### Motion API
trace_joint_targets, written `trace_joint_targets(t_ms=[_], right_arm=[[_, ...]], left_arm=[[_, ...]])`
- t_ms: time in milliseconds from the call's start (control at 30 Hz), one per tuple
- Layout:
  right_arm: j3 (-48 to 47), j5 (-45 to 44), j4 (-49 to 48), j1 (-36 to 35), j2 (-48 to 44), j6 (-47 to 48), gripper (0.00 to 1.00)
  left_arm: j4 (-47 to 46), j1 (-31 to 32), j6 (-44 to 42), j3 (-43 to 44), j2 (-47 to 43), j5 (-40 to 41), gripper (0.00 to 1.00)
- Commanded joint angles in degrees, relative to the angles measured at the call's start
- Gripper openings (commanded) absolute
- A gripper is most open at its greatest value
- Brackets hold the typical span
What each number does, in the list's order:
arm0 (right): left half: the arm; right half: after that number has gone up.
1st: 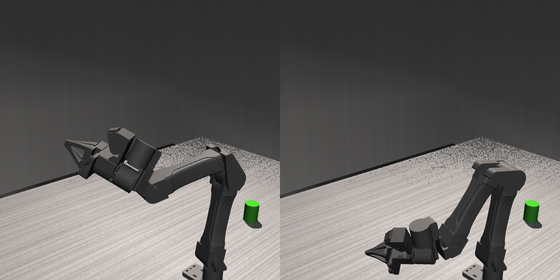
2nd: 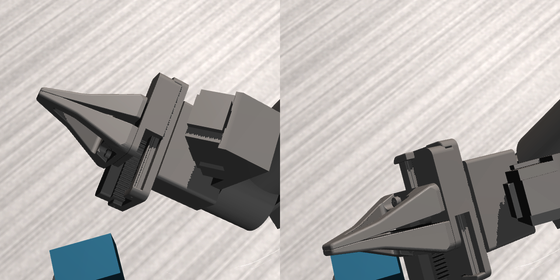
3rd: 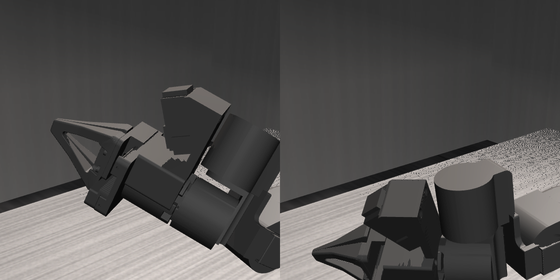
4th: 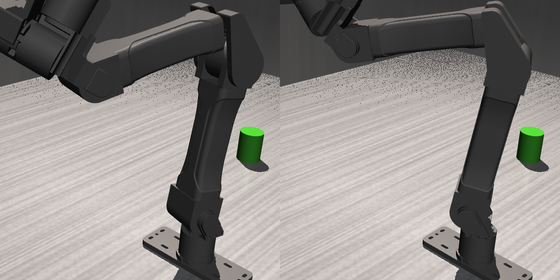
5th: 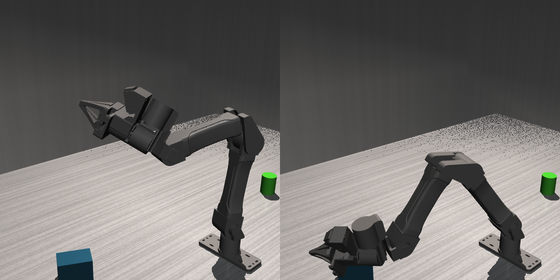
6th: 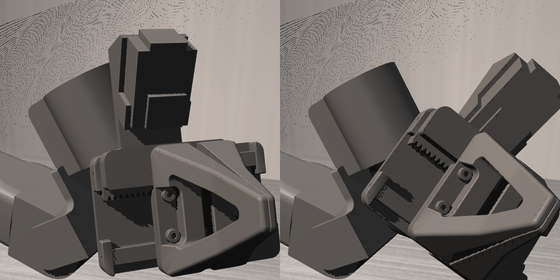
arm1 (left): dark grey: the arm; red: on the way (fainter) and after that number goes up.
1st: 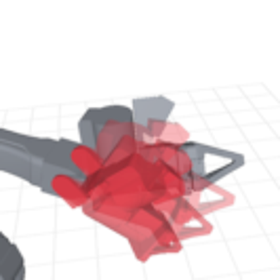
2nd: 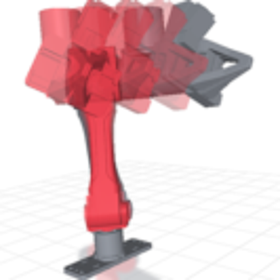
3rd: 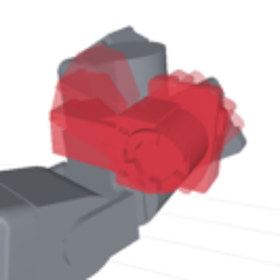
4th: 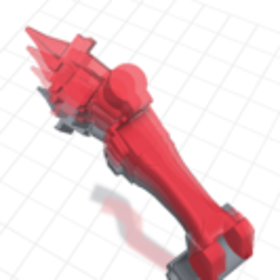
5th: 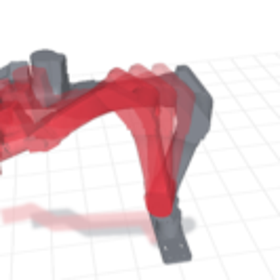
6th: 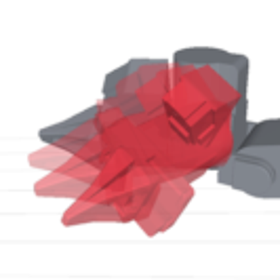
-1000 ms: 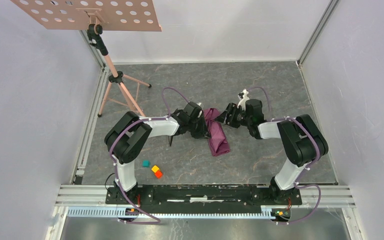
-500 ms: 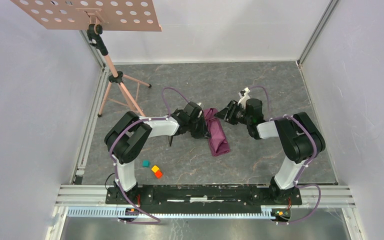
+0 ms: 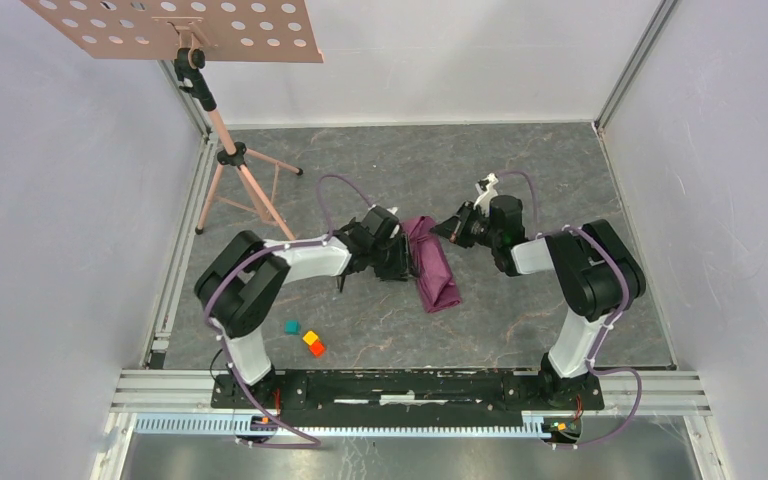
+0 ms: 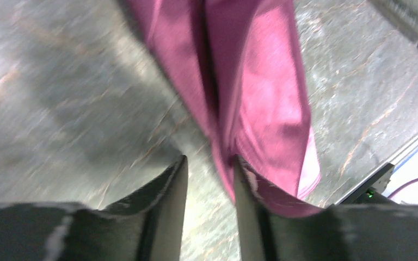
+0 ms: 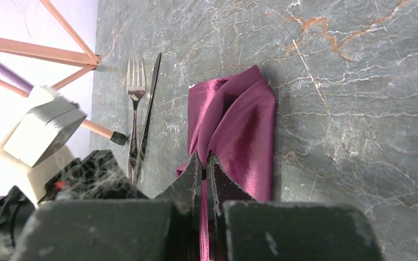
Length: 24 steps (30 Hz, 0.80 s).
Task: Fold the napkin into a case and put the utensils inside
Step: Insert the folded napkin into the top corner of the smaller rectangle at the center of the board.
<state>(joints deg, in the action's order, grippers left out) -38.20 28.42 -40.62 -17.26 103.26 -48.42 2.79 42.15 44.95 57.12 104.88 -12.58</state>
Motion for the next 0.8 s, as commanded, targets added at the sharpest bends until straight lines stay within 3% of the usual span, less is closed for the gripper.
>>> trace_joint_targets(t_ms=[0, 67, 100, 133, 200, 333, 533, 633, 767], right_arm=[[-2.88, 2.38, -1.05, -0.29, 1.34, 1.48, 0.0], [-3.39, 3.63, -1.17, -0.31, 1.5, 1.62, 0.0], [-3.69, 4.2, -0.99, -0.32, 1.5, 1.81, 0.0], [-4.0, 4.88, -0.8, -0.24, 1.5, 1.99, 0.0], [-4.5, 6.35, -0.87, -0.19, 1.67, 1.96, 0.0], [-4.81, 7.78, -0.47, 0.05, 1.73, 2.27, 0.0], [-4.52, 8.76, -1.02, 0.29, 2.21, 2.11, 0.0], [-4.6, 8.8, -1.05, 0.41, 2.29, 2.15, 0.0], [-4.7, 9.02, -1.3, 0.71, 2.55, 1.87, 0.0]], left_arm=[[6.4, -1.35, -5.94, -3.07, -9.81, 5.62, 0.49], [6.67, -2.95, -6.85, -3.43, -13.05, 6.31, 0.55], [6.77, -3.72, -7.77, -3.07, -13.89, 6.38, 0.72], [7.39, -3.95, -9.28, -2.01, -14.46, 7.59, 0.82], [8.79, -4.01, -11.61, 0.64, -14.16, 11.05, 0.83], [9.99, -3.97, -15.32, 6.58, -9.4, 17.29, 0.72], [13.52, -2.5, -20.07, 17.93, 0.08, 22.22, 0.45], [16.09, -1.54, -21.57, 23.32, 4.6, 24.95, 0.38], [19.75, 0.32, -23.55, 28.99, 9.11, 28.58, 0.36]])
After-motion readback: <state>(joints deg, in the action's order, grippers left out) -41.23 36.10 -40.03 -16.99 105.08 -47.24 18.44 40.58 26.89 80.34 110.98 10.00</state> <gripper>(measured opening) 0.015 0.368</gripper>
